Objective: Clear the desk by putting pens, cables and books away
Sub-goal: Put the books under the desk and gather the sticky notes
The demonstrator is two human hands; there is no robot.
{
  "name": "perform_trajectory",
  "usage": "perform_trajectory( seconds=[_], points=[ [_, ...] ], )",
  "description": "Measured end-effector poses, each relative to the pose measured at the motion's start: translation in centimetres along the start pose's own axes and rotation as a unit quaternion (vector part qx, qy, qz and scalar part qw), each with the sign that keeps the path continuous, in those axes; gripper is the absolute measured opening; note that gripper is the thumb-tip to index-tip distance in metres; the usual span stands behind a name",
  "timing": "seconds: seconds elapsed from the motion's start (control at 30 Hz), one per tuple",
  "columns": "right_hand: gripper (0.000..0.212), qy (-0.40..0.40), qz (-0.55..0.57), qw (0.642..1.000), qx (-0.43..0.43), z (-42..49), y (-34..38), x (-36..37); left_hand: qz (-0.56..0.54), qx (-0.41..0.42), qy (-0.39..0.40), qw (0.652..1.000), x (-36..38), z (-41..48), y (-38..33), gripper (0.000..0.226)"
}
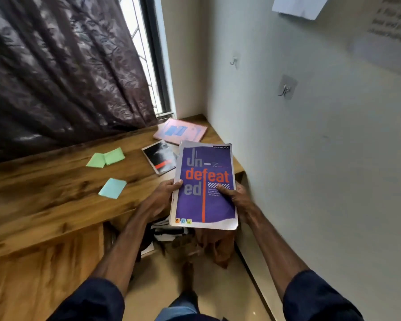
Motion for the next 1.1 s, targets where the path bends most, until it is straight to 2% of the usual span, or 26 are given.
perform_trajectory(
  seconds=[0.1, 0.23, 0.37, 0.5, 0.63, 0.8, 0.87, 0.93, 1.03, 1.1],
  points=[
    [0.028, 0.009, -0.063, 0.998, -0.009, -2.4, -2.0, 2.2, 0.027, -0.011, -0.057, 0.998, -1.5, -5.5, 3.0, 0.034],
    [0.042, 0.036, -0.136, 0.990, 0.007, -4.6, -5.6, 5.8, 0.054, -0.008, -0.119, 0.991, -4.4, -11.6, 5.8, 0.029],
    [0.040, 0.042, -0.140, 0.989, 0.007, -6.6, -9.0, 10.3, 0.138, -0.005, -0.141, 0.980, -7.7, -15.9, 6.0, 0.031],
    [0.043, 0.085, -0.130, 0.987, 0.040, -8.4, -11.5, 14.8, 0.130, 0.001, -0.192, 0.973, -12.3, -19.8, 6.4, 0.036],
    [0.029, 0.117, -0.126, 0.983, 0.063, -9.8, -13.7, 19.9, 0.082, -0.014, -0.223, 0.971, -17.9, -23.1, 8.0, 0.038],
    [0.042, 0.156, -0.139, 0.974, 0.083, -11.6, -17.5, 27.9, 0.053, -0.041, -0.225, 0.972, -26.7, -27.0, 10.5, 0.045],
    [0.043, 0.140, -0.135, 0.977, 0.087, -12.7, -19.5, 31.9, 0.058, -0.050, -0.207, 0.975, -30.6, -28.5, 10.9, 0.047],
    [0.041, 0.130, -0.114, 0.980, 0.097, -14.3, -21.9, 36.2, 0.056, -0.047, -0.212, 0.974, -34.9, -30.1, 11.7, 0.048],
    [0.037, 0.116, -0.113, 0.978, 0.134, -16.0, -24.4, 41.1, 0.072, -0.063, -0.214, 0.972, -39.7, -32.1, 12.4, 0.068],
    [0.028, 0.114, -0.126, 0.973, 0.159, -16.7, -25.8, 43.1, 0.075, -0.082, -0.214, 0.971, -42.0, -33.5, 13.3, 0.072]
  ],
)
Point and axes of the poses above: each hand's wrist, its own z-axis towards the middle knuckle, its own x-axis out of the palm, y = z × x, the point moved 1 cm from there along z, towards the middle knuckle, and after that the axes turned 1 degree about x, right-handed, at the moved point
